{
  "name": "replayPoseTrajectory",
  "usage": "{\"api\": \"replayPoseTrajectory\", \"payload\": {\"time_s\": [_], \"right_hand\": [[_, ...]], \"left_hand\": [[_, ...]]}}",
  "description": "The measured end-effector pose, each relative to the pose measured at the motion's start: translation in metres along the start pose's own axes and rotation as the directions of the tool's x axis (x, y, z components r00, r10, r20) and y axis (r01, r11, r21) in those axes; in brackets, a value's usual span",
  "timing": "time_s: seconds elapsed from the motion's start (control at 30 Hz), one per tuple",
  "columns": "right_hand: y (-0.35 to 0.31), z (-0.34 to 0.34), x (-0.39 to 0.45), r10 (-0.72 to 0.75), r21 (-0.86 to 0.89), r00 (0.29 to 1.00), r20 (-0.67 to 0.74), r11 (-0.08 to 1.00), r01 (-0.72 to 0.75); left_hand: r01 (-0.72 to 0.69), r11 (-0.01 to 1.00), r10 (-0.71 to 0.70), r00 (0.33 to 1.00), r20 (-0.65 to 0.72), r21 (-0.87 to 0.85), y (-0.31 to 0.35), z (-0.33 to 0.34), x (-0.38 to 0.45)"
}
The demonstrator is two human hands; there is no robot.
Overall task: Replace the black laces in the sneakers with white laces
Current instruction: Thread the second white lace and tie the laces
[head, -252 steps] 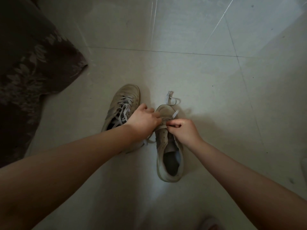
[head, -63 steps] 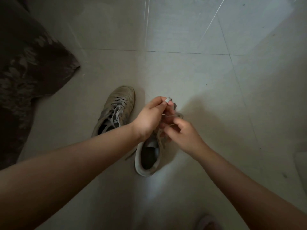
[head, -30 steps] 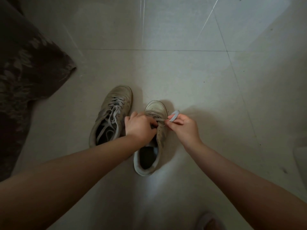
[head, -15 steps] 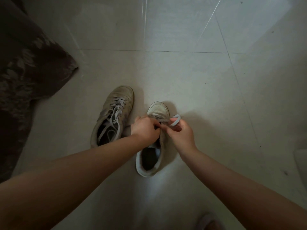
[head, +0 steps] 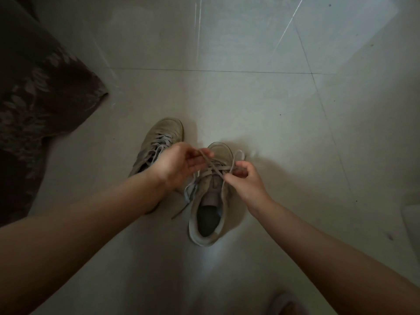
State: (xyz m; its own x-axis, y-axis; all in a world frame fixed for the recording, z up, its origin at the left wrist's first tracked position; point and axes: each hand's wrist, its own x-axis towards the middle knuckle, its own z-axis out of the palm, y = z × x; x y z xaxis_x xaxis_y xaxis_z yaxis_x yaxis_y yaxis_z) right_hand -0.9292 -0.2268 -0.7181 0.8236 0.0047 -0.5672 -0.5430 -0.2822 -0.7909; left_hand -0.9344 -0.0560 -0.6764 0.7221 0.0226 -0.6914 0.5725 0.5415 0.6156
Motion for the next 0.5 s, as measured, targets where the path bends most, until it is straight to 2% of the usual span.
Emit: {"api": "replayPoseTrajectory", "payload": {"time_s": [0.03, 0.07, 0.1, 0.13, 0.17, 0.2, 0.23, 0.27, 0.3, 0.37, 0.5], "right_hand": [[0.000, 0.001, 0.000, -0.008, -0.011, 1.000, -0.003, 1.000, 0.008], [-0.001, 0.001, 0.000, -0.014, -0.029, 1.000, -0.001, 0.999, 0.014], [-0.001, 0.001, 0.000, -0.017, -0.047, 1.000, -0.002, 0.999, 0.017], [0.000, 0.001, 0.000, -0.019, -0.062, 1.000, -0.004, 0.998, 0.019], [0.000, 0.002, 0.000, -0.019, -0.075, 1.000, -0.011, 0.997, 0.019], [0.000, 0.002, 0.000, -0.019, -0.093, 1.000, -0.018, 0.995, 0.018], [0.000, 0.002, 0.001, -0.019, -0.119, 1.000, -0.024, 0.993, 0.016], [0.000, 0.002, 0.001, -0.021, -0.148, 0.999, -0.024, 0.989, 0.018], [0.000, 0.002, 0.000, -0.026, -0.173, 0.999, -0.020, 0.985, 0.022], [-0.002, 0.001, 0.000, -0.038, -0.198, 0.999, -0.012, 0.980, 0.035], [-0.004, 0.002, -0.001, -0.057, -0.236, 0.998, -0.001, 0.970, 0.056]], "left_hand": [[-0.011, 1.000, 0.011, 1.000, -0.021, 0.009, 0.004, 0.000, 0.001], [-0.076, 0.977, 0.088, 0.995, -0.052, 0.200, 0.008, -0.002, 0.001], [-0.172, 0.827, 0.221, 0.975, -0.028, 0.534, 0.010, -0.004, 0.000], [-0.259, 0.499, 0.338, 0.937, 0.089, 0.827, 0.010, -0.007, -0.001], [-0.325, 0.128, 0.363, 0.895, 0.260, 0.937, 0.009, -0.008, -0.003], [-0.365, -0.156, 0.305, 0.866, 0.396, 0.918, 0.007, -0.009, -0.007], [-0.387, -0.356, 0.233, 0.845, 0.482, 0.851, 0.003, -0.010, -0.009], [-0.396, -0.492, 0.180, 0.825, 0.535, 0.775, -0.001, -0.010, -0.009], [-0.391, -0.583, 0.161, 0.804, 0.573, 0.712, -0.003, -0.009, -0.011], [-0.322, -0.674, 0.198, 0.789, 0.582, 0.665, -0.001, -0.008, -0.009], [-0.061, -0.751, 0.338, 0.819, 0.463, 0.657, 0.019, -0.017, 0.004]]}}
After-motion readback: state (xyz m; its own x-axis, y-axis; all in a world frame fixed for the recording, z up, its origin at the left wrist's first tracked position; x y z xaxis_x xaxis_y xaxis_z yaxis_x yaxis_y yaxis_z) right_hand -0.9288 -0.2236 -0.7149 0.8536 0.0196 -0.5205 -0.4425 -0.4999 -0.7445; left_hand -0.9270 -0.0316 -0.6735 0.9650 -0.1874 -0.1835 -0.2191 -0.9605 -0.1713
